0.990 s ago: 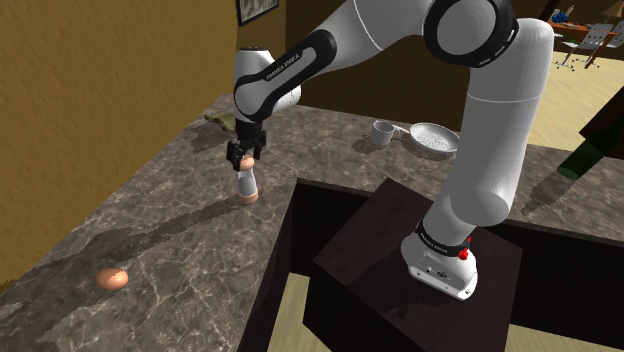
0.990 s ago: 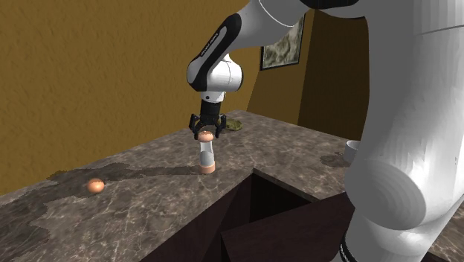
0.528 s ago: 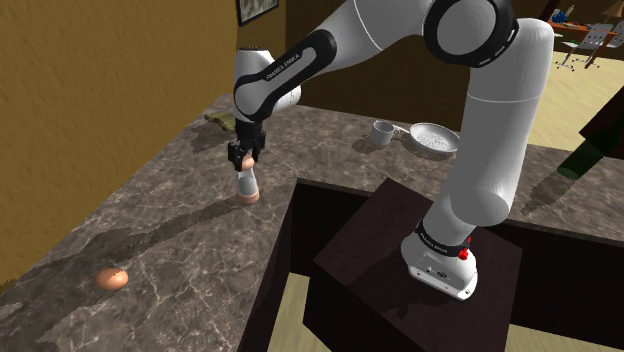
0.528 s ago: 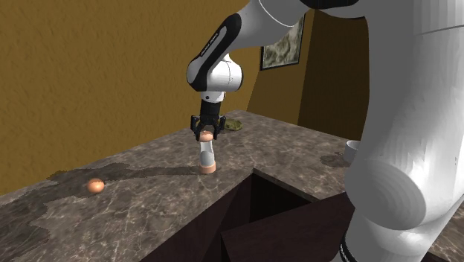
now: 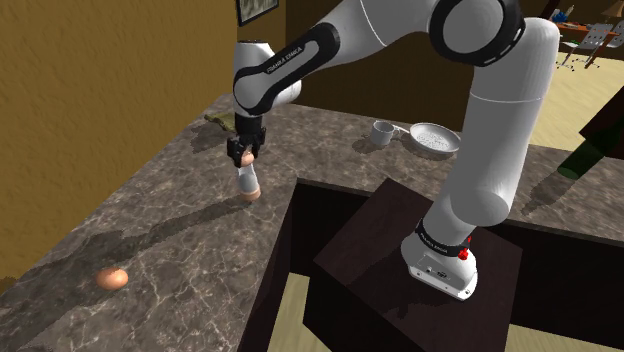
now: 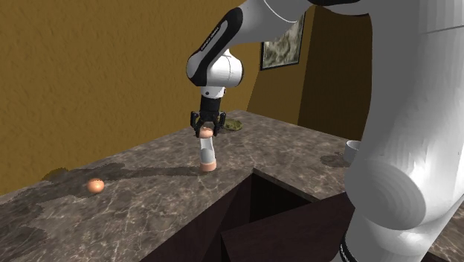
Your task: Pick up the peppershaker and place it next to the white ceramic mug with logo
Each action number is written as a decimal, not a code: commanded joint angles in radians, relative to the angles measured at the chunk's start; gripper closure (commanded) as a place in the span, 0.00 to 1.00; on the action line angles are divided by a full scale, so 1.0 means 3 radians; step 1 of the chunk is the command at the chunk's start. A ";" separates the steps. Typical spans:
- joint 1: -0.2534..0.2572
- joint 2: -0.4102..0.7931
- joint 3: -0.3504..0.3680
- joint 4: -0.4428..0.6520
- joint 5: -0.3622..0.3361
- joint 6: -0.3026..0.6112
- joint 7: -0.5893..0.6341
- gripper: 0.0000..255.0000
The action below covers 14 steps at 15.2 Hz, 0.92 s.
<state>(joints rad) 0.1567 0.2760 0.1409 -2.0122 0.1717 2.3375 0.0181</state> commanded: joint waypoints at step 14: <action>-0.0014 -0.0330 -0.0004 0.0264 -0.0021 -0.0588 0.0086 1.00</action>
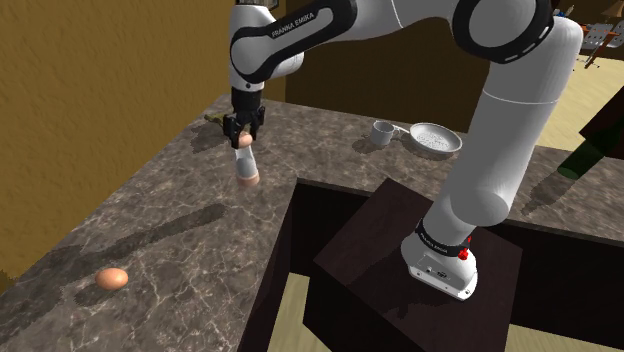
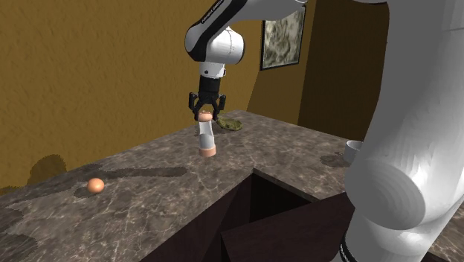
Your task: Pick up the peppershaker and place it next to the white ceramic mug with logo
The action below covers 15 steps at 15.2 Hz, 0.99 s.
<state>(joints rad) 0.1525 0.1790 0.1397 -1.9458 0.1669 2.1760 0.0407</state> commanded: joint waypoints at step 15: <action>-0.0012 -0.0198 -0.0007 0.0478 -0.0028 -0.0671 0.0096 1.00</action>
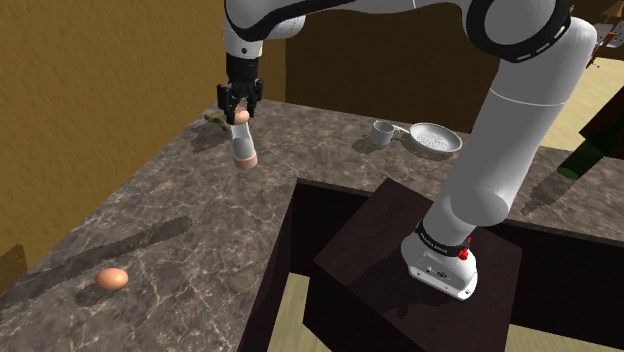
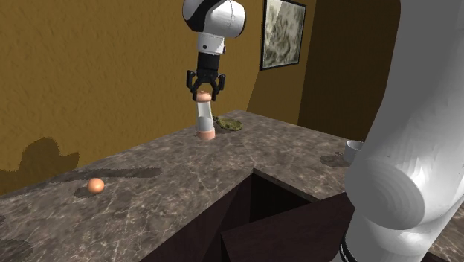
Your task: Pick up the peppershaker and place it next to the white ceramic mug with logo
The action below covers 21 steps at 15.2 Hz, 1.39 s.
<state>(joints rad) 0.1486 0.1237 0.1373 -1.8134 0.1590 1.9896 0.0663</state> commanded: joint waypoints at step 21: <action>-0.0155 -0.0392 -0.0125 0.0316 0.0033 -0.0743 -0.0170 1.00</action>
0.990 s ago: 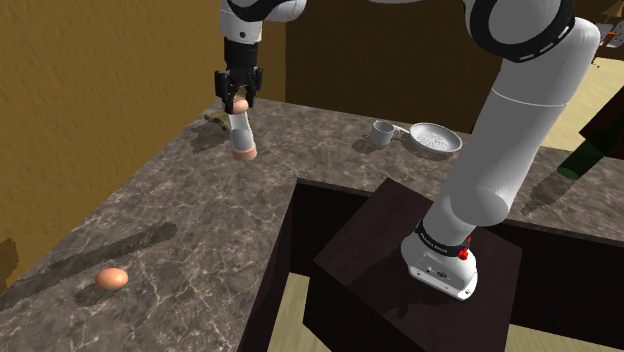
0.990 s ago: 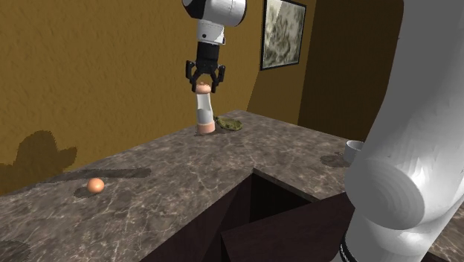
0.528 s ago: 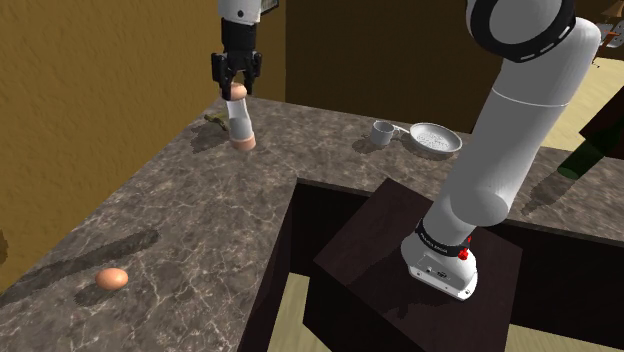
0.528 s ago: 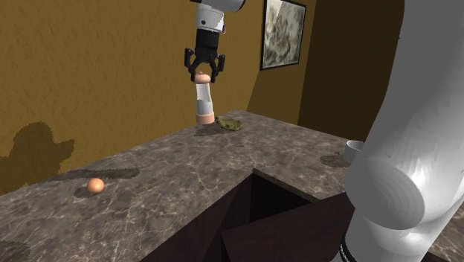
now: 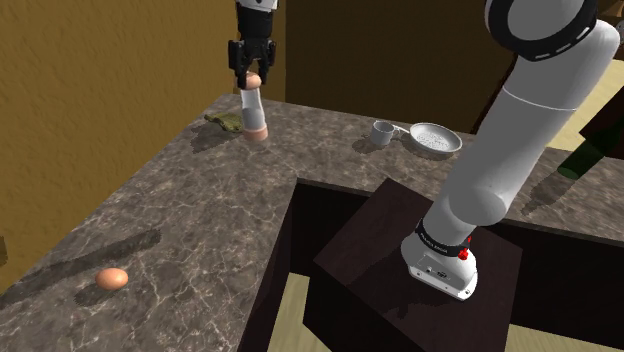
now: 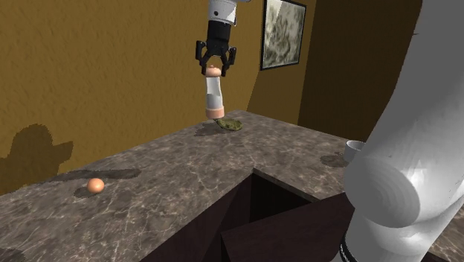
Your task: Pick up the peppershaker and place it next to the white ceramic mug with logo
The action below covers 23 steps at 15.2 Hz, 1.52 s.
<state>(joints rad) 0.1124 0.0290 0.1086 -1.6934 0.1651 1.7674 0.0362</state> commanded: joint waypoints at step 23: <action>-0.0782 -0.1135 -0.1060 -0.1135 -0.0206 -0.0280 -0.1758 1.00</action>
<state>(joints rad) -0.1104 -0.3065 -0.1908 -2.0278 0.1109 1.6859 -0.4622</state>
